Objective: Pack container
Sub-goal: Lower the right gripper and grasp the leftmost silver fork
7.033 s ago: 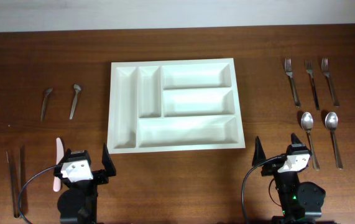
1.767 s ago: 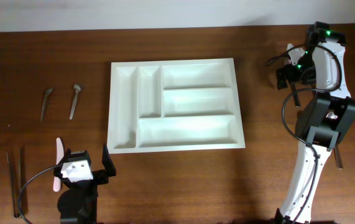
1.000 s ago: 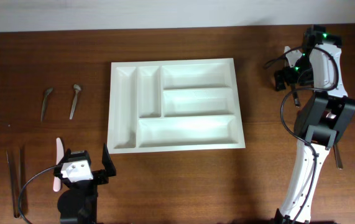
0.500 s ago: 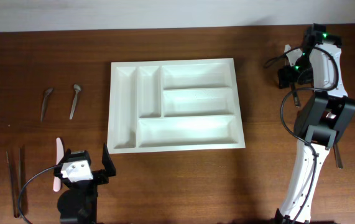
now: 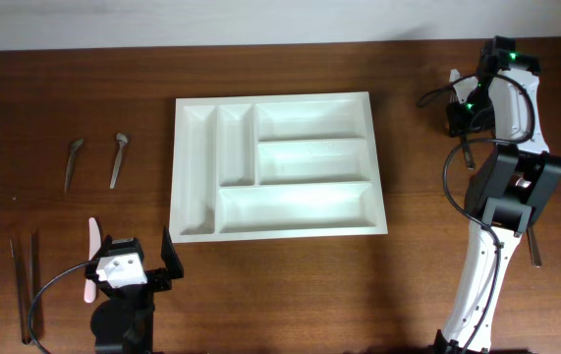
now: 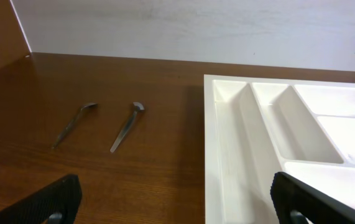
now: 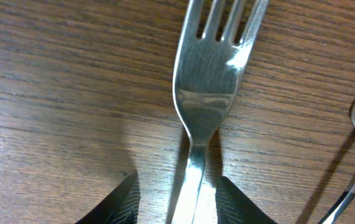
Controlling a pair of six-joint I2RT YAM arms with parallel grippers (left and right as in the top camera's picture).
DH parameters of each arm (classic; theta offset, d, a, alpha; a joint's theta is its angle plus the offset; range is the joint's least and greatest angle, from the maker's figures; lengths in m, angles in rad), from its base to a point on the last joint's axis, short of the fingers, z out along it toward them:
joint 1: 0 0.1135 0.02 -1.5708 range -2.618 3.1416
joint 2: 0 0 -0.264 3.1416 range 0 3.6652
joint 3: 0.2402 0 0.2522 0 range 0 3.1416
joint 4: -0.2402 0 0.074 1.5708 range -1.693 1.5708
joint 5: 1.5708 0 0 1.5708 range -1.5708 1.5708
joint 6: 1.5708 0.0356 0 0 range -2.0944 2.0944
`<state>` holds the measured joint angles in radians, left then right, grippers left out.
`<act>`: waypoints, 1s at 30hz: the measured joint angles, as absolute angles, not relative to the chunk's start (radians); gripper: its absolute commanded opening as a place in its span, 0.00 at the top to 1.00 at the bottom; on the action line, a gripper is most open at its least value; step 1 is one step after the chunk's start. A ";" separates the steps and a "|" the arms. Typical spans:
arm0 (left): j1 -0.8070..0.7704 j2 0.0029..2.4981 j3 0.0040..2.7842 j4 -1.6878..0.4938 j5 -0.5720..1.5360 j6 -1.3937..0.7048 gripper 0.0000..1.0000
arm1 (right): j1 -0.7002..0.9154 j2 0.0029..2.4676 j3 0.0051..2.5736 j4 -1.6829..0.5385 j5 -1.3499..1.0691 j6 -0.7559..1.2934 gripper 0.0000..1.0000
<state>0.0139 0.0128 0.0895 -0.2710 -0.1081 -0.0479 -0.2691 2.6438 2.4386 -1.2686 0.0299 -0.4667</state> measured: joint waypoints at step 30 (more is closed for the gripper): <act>0.014 0.013 0.089 -0.271 -0.108 -0.048 0.01 | -0.269 2.643 2.439 -1.251 0.030 -0.464 0.80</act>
<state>0.0139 0.0128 0.0895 -0.2710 -0.1081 -0.0483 -0.2691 2.6434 2.4386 -1.2507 0.0299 -0.4637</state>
